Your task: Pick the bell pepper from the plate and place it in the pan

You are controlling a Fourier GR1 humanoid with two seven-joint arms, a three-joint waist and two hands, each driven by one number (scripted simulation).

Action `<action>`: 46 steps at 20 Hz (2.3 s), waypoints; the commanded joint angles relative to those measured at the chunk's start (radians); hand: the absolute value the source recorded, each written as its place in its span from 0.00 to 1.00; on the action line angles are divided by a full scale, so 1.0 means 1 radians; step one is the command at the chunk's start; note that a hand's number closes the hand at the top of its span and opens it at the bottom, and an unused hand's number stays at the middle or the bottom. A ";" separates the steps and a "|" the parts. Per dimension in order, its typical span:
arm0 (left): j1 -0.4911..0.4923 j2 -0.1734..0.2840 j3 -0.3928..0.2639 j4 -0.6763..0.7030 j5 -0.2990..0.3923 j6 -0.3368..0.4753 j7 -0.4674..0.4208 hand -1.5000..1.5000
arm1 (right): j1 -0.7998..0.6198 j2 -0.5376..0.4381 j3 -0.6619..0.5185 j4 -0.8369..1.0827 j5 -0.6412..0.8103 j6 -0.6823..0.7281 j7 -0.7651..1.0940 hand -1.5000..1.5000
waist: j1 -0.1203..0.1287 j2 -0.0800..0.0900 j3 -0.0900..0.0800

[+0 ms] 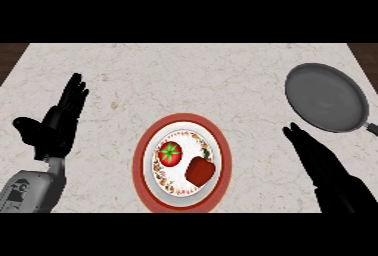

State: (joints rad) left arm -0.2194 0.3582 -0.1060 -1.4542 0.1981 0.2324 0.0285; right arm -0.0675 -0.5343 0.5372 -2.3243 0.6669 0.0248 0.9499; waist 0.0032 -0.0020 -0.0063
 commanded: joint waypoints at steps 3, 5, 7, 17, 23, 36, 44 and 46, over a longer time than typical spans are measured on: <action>0.011 -0.011 -0.004 0.005 -0.019 -0.010 -0.017 0.50 | -0.387 0.154 -0.004 0.045 -0.042 0.250 0.307 0.00 | 0.024 0.003 0.002; 0.010 -0.023 -0.010 -0.006 -0.016 -0.019 -0.011 0.50 | -0.463 0.224 -0.045 0.130 -0.126 0.272 0.304 0.00 | 0.021 0.003 0.003; -0.019 -0.052 -0.014 0.023 -0.046 0.023 0.008 0.50 | -0.479 0.304 0.037 0.159 -0.080 0.252 0.338 0.00 | 0.008 0.001 0.004; -0.017 -0.056 0.027 0.036 -0.028 -0.009 0.009 0.50 | -0.487 0.489 0.113 0.328 -0.016 0.248 0.378 0.00 | -0.006 -0.002 0.005; -0.028 -0.042 0.049 0.020 -0.027 -0.019 0.027 0.50 | -0.469 0.532 0.147 0.364 0.078 0.236 0.427 0.00 | -0.007 -0.003 0.005; 0.015 -0.043 0.083 0.032 -0.024 -0.084 -0.020 0.50 | -0.341 0.533 0.024 0.573 0.045 0.244 0.176 0.00 | 0.002 0.002 0.006; 0.008 -0.057 0.092 0.028 -0.063 -0.083 -0.008 0.50 | -0.362 0.534 0.099 0.621 0.030 0.229 0.211 0.00 | 0.001 0.002 0.006; -0.037 -0.059 0.109 0.057 -0.049 -0.087 0.006 0.50 | -0.322 0.534 0.111 0.562 0.035 0.292 0.255 0.00 | -0.007 0.001 0.006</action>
State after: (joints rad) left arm -0.2174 0.2954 -0.0193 -1.4251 0.1408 0.1602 0.0208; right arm -0.3993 -0.0137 0.6194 -1.7486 0.6985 0.2486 1.0623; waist 0.0013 -0.0006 -0.0004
